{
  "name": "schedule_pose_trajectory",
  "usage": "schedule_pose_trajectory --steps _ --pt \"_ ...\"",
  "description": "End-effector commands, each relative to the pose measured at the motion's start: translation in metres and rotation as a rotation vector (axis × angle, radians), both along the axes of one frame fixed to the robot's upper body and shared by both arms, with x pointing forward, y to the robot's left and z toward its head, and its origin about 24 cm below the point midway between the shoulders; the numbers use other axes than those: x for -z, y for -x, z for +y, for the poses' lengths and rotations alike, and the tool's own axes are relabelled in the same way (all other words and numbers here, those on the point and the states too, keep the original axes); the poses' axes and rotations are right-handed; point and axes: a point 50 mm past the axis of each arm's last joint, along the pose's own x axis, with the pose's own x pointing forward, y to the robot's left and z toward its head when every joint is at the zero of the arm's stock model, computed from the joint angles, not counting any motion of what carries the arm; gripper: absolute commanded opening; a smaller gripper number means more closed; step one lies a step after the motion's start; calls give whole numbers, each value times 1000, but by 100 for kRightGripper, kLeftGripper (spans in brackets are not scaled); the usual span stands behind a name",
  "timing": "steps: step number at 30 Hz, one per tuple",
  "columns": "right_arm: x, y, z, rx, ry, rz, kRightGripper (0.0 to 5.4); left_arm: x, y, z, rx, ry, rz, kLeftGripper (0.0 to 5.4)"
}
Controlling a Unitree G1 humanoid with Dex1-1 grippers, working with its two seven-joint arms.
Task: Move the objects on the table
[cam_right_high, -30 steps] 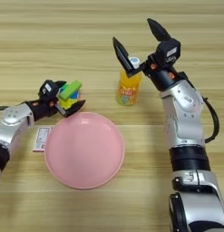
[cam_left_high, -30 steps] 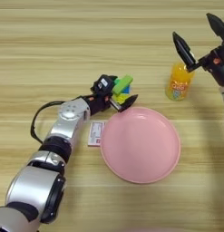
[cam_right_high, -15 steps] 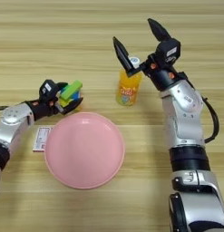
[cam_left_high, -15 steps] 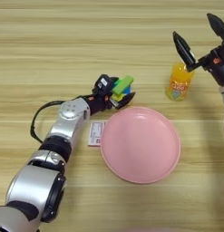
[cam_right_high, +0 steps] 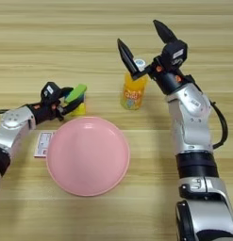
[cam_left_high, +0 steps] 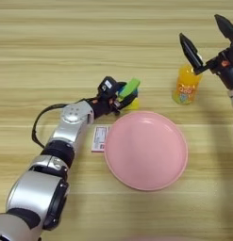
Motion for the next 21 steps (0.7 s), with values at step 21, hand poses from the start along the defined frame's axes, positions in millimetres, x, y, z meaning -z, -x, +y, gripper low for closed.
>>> schedule_pose_trajectory --steps 21 --pt "-1 1 2 -3 9 -2 540 -5 -4 3 0 -14 -11 132"
